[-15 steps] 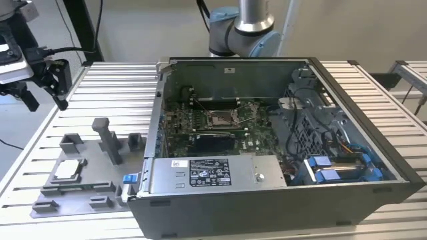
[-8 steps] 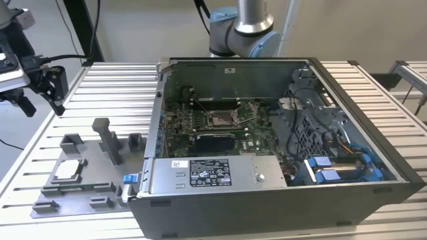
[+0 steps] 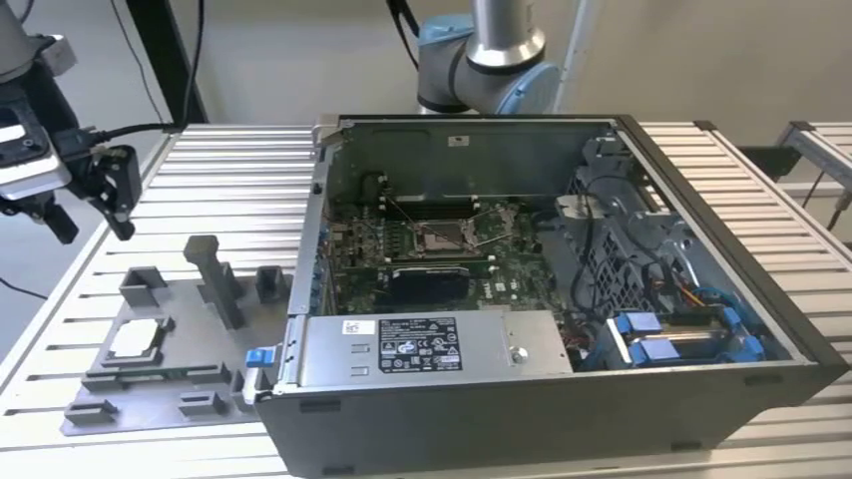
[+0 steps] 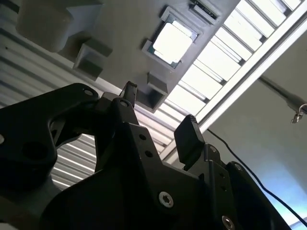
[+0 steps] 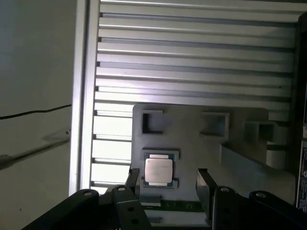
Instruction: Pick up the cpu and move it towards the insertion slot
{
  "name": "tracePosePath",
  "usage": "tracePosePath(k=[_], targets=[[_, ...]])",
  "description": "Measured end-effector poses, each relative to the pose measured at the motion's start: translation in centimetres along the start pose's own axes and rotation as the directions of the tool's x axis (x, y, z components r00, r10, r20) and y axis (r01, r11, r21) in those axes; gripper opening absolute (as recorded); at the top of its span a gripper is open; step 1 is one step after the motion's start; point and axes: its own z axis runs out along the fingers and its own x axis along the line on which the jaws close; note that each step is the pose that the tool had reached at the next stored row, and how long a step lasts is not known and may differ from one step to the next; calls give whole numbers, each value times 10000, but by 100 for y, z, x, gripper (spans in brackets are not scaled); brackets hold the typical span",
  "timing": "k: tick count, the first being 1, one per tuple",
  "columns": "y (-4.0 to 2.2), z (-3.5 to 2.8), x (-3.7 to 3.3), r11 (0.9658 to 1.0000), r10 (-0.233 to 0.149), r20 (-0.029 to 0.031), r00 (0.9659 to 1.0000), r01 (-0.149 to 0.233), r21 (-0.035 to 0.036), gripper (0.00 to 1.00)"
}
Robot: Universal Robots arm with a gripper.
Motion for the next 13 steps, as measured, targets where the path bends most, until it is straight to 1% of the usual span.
tracePosePath(k=[3, 9, 13], targets=[[-1, 55, 14, 10000, 1, 10, 10000, -1, 0, 0], [-4, 166, 32, 10000, 0, 13, 10000, 0, 0, 0], [-6, 238, 70, 10000, 0, 11, 10000, 0, 1, 0]])
